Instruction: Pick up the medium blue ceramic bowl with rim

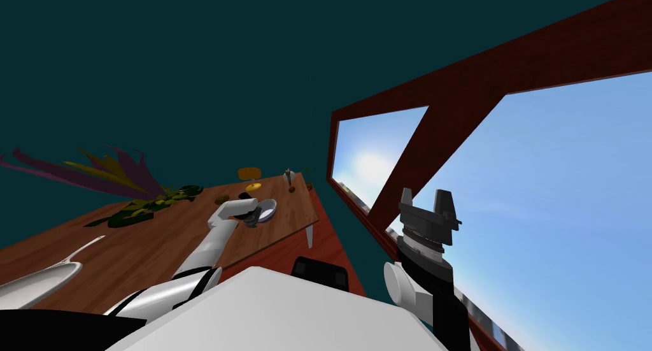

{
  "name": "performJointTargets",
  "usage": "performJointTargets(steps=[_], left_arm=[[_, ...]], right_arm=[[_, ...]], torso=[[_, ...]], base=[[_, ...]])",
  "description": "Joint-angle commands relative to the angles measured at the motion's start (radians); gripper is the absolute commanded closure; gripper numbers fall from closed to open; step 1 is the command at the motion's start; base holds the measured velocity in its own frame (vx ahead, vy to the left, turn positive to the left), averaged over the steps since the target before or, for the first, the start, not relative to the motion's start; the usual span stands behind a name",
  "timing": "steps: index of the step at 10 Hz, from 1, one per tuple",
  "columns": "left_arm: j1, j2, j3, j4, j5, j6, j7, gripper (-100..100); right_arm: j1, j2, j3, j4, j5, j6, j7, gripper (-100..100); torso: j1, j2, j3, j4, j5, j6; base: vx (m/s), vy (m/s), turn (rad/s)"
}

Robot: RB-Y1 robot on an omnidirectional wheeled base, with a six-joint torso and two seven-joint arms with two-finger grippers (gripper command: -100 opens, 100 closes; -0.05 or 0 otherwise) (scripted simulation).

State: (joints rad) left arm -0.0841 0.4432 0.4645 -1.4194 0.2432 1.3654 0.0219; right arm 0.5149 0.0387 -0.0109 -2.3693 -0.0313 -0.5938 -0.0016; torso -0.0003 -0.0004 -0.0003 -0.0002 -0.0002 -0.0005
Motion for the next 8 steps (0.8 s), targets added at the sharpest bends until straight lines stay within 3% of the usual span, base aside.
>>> performJointTargets(steps=[1, 2, 3, 4, 5, 6, 7, 8], left_arm=[[0.0, -0.003, 0.036, 0.017, 0.006, -0.009, -0.05, -100], [0.0, -0.003, 0.036, 0.017, 0.006, -0.009, -0.057, -100], [0.0, -0.005, 0.072, 0.035, 0.011, -0.019, -0.095, -100], [0.0, -0.005, 0.072, 0.035, 0.011, -0.019, -0.114, -100], [0.0, -0.008, 0.109, 0.052, 0.017, -0.028, -0.148, -100], [0.0, -0.008, 0.109, 0.052, 0.017, -0.028, -0.171, -100], [0.0, -0.011, 0.145, 0.07, 0.022, -0.038, -0.203, -100], [0.0, -0.011, 0.145, 0.07, 0.022, -0.038, -0.229, -100]], right_arm=[[0.0, 0.0, 0.0, 0.0, 0.0, 0.0, 0.0, 0], [0.0, 0.0, 0.0, 0.0, 0.0, 0.0, 0.0, 0], [0.0, 0.0, 0.0, 0.0, 0.0, 0.0, 0.0, 0], [0.0, 0.0, 0.0, 0.0, 0.0, 0.0, 0.0, 0], [0.0, 0.0, 0.0, 0.0, 0.0, 0.0, 0.0, 0], [0.0, 0.0, 0.0, 0.0, 0.0, 0.0, 0.0, 0], [0.0, 0.0, 0.0, 0.0, 0.0, 0.0, 0.0, 0], [0.0, 0.0, 0.0, 0.0, 0.0, 0.0, 0.0, 0]], torso=[[0.0, 0.0, 0.0, 0.0, 0.0, 0.0], [-0.001, -0.002, -0.001, 0.0, 0.0, -0.001], [-0.002, -0.004, -0.002, -0.001, 0.0, 0.0], [-0.004, -0.005, -0.003, -0.001, -0.001, 0.0], [-0.003, -0.005, -0.003, -0.001, -0.001, 0.0], [-0.003, -0.005, -0.003, -0.001, -0.001, 0.0], [-0.003, -0.004, -0.002, -0.001, -0.001, 0.0], [-0.003, -0.005, -0.003, -0.001, -0.001, 0.0]], base=[[0.063, -0.033, 0.119], [0.08, -0.041, 0.069], [0.102, -0.064, 0.124], [0.08, -0.052, 0.061], [0.086, -0.053, 0.091], [0.073, -0.049, 0.059], [0.096, -0.059, 0.088], [0.085, -0.054, 0.068]])
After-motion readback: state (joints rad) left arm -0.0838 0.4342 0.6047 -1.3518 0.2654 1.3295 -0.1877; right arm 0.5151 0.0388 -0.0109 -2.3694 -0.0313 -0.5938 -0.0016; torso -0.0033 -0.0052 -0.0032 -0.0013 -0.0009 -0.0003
